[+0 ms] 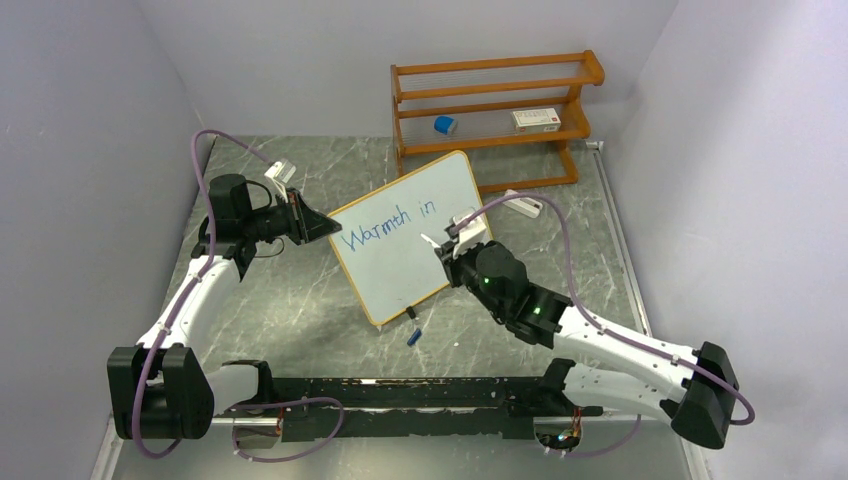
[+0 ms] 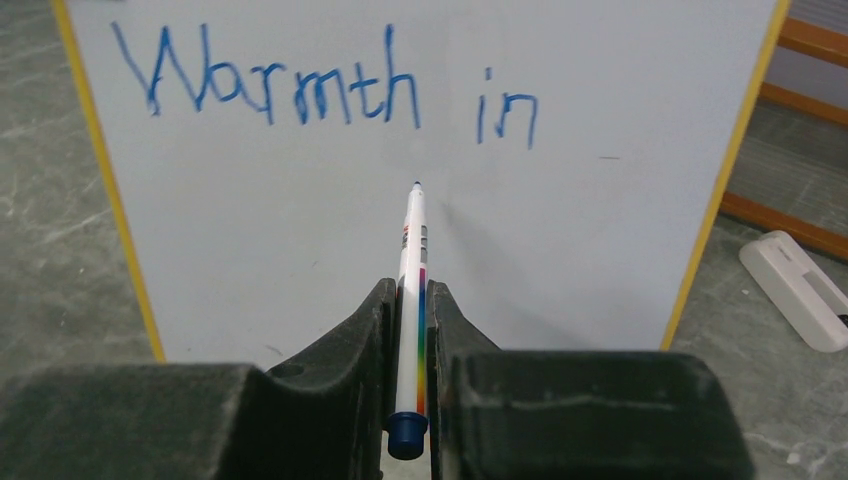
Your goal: Write a sentence on the whiteboard
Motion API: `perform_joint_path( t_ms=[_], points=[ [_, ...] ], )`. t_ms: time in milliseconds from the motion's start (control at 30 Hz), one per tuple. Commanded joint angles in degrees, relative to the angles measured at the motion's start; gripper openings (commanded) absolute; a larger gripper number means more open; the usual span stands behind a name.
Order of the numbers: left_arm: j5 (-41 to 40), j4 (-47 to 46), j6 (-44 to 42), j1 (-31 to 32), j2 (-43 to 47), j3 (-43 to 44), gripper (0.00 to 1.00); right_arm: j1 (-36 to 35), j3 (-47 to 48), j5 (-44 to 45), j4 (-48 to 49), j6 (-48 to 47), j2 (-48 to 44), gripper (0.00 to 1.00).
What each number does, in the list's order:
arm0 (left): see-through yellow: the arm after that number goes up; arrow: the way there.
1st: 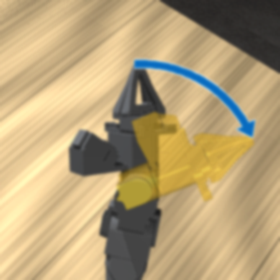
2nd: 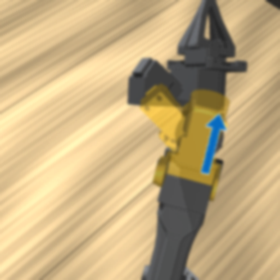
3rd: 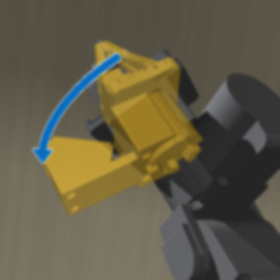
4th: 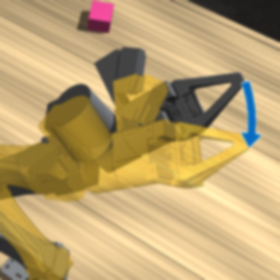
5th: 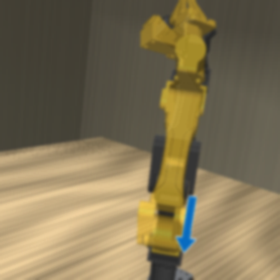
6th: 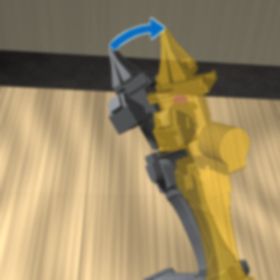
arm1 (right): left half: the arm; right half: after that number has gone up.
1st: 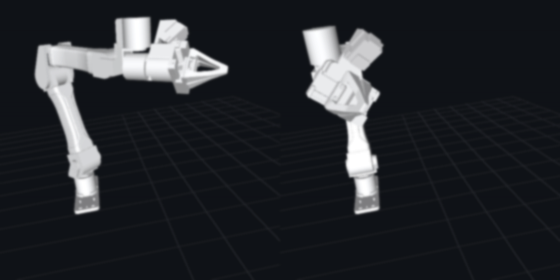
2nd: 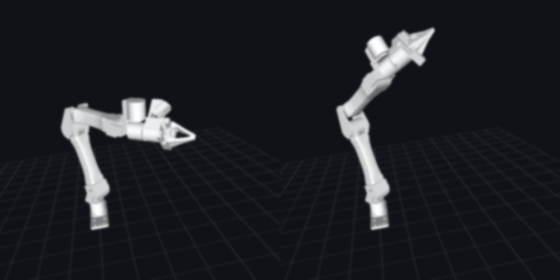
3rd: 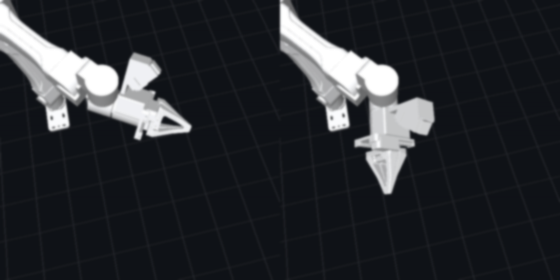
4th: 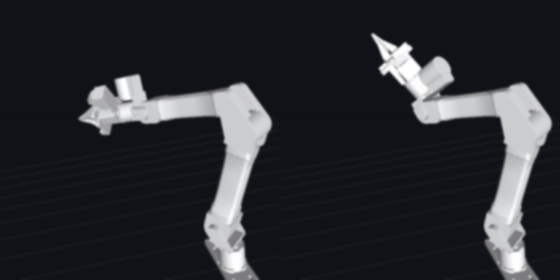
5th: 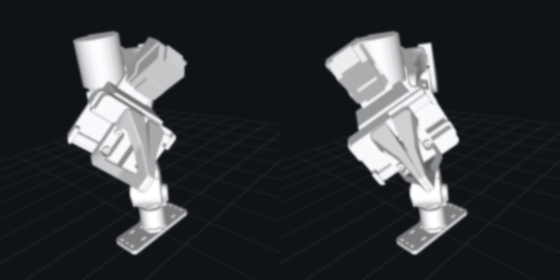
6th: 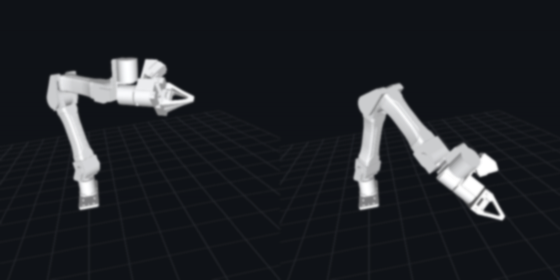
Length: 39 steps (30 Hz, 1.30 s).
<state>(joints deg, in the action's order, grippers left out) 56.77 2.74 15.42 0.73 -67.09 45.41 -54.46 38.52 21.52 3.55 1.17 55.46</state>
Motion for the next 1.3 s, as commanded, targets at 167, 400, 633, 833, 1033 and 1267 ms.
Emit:
perform_joint_path(
  t_ms=[167,400,633,833,1033,1267],
  points=[
    [-4.65,2.21,-2.55,-0.64,-0.26,-0.32,0.05,-7.54,-1.86,6.46,2.72,-0.72,-1.76,0.00],
    [-4.69,1.81,-2.15,-0.64,-0.28,-0.58,0.05,-12.52,-3.12,8.67,3.87,-0.41,-1.33,0.00],
    [-5.54,2.08,-2.26,-0.64,-0.03,-0.58,0.05,-17.30,-4.47,11.87,5.33,0.26,-1.21,0.00],
    [-5.76,2.02,-2.11,-0.64,0.16,-0.76,0.05,-21.12,-4.65,14.36,7.21,0.40,0.50,0.00],
    [-5.60,2.00,-2.03,-0.64,0.04,-0.76,0.05,-24.21,-4.30,16.62,9.72,0.04,2.85,0.00],
    [-5.51,1.86,-1.87,-0.64,-0.08,-0.85,0.05,-25.40,-3.91,17.46,12.15,0.18,5.93,0.00]
  ],
)
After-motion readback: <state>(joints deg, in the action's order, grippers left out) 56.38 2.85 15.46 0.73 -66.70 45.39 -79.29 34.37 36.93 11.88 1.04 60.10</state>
